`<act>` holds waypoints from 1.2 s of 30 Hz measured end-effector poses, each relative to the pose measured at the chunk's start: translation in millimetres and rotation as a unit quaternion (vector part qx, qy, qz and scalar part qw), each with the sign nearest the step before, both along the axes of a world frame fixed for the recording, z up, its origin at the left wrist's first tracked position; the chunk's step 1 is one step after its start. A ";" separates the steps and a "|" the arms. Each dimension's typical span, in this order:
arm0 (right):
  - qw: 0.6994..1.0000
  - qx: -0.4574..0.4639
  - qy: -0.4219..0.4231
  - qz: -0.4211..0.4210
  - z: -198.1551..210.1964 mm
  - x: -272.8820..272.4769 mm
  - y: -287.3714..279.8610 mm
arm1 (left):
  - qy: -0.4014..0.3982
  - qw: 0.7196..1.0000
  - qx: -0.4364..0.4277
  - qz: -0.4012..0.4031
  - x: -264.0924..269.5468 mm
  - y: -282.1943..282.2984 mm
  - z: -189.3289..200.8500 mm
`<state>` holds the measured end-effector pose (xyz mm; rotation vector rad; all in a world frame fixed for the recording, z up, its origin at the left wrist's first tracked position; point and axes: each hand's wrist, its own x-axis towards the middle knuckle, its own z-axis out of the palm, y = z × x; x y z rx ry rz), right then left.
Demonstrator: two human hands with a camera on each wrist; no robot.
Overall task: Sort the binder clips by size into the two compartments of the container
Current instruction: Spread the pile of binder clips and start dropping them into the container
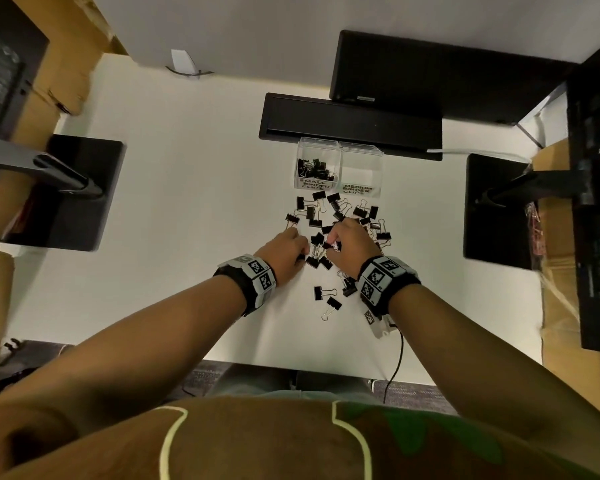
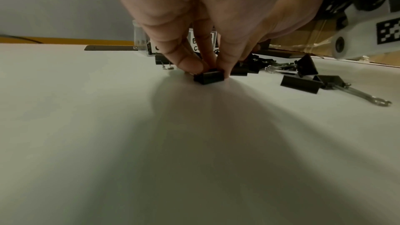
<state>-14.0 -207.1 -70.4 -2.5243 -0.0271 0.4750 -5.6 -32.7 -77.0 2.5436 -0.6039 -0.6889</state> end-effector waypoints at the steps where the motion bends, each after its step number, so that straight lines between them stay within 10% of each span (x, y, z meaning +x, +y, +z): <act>1: 1.000 0.003 -0.002 -0.001 -0.5 -0.5 0.4 | -0.001 1.000 0.002 0.002 0.4 0.4 0.2; 16: 1.000 0.020 0.020 -0.005 3.3 -1.1 -1.6 | 0.082 0.935 -0.157 0.306 19.1 7.9 19.8; 25: 0.936 0.244 0.102 -0.233 15.4 -1.7 -25.3 | 0.067 0.988 0.013 0.140 4.4 -8.2 13.8; 36: 0.998 -0.038 0.041 -0.014 11.0 -10.2 7.9 | 0.013 0.998 0.032 0.059 4.4 3.2 4.2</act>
